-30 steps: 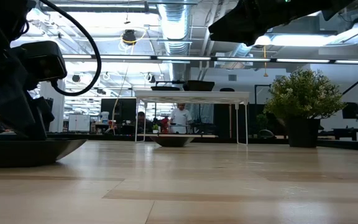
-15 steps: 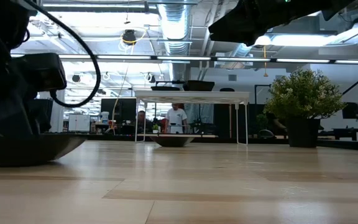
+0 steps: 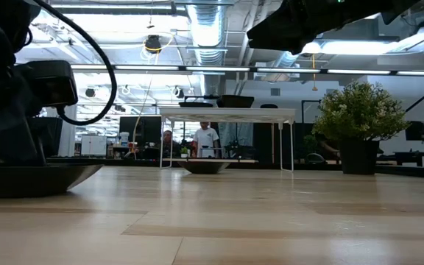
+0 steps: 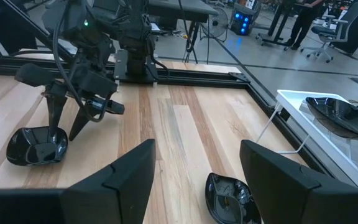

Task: Pick & Place Mini shaped plates
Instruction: Stack the bottom leaf-shaped plate on top of the leaf-shaped plates on the shelf

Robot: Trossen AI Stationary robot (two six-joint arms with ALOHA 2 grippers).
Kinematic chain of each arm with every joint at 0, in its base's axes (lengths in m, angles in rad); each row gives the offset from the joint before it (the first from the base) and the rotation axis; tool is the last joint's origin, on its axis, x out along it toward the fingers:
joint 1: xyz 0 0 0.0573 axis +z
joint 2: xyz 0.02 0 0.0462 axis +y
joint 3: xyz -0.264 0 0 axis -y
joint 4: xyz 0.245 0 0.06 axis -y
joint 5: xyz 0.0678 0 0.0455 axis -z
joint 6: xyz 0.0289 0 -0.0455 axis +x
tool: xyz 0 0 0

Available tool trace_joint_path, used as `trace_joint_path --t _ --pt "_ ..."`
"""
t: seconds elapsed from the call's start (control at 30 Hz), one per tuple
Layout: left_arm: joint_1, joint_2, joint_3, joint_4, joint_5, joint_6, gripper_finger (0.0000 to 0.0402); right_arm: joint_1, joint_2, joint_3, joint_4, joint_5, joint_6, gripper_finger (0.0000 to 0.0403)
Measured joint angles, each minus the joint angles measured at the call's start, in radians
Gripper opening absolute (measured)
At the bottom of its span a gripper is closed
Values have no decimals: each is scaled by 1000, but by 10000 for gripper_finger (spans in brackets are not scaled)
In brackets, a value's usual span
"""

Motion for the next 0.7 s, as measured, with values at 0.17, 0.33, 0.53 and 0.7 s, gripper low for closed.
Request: trace_joint_path --t 0.17,0.33,0.53,0.7 --pt "0 0 0 3 0 -9 139 0 0 0 0 0 0 230" --pt "0 0 0 3 0 -9 115 0 0 0 0 0 0 230" --pt "0 1 0 10 0 -2 86 0 0 0 0 0 0 230" --pt "0 1 0 12 0 0 57 0 0 0 0 0 0 230"
